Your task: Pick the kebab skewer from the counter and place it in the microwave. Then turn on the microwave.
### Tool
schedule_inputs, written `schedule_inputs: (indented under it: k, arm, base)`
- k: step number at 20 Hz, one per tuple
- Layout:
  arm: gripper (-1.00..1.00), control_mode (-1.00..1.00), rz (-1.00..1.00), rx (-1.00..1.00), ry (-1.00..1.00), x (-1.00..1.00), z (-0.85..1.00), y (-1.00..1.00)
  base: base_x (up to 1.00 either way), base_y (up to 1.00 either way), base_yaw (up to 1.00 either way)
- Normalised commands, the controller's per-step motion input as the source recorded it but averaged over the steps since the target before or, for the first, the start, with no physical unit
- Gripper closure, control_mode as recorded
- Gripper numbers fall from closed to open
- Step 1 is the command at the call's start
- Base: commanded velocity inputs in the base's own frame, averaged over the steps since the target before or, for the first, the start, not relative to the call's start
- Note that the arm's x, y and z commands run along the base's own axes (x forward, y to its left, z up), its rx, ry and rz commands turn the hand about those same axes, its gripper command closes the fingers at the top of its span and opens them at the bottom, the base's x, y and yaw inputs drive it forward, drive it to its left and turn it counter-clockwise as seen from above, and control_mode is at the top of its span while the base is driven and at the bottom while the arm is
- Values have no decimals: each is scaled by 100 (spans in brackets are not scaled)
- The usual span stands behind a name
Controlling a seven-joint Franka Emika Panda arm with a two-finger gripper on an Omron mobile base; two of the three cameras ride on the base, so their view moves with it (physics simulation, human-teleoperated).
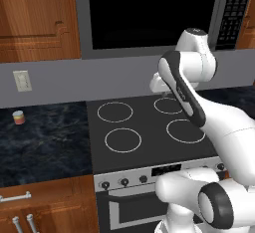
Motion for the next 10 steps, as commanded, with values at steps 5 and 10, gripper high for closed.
schedule_inputs:
  k: [5, 10]
  arm:
    - [-100, -100, -1, 0, -17, -20, 1, -7]
    - [-100, -100, -5, 0, -34, -36, 25, -24]
  base:
    - [0, 0, 0]
    - [0, 0, 0]
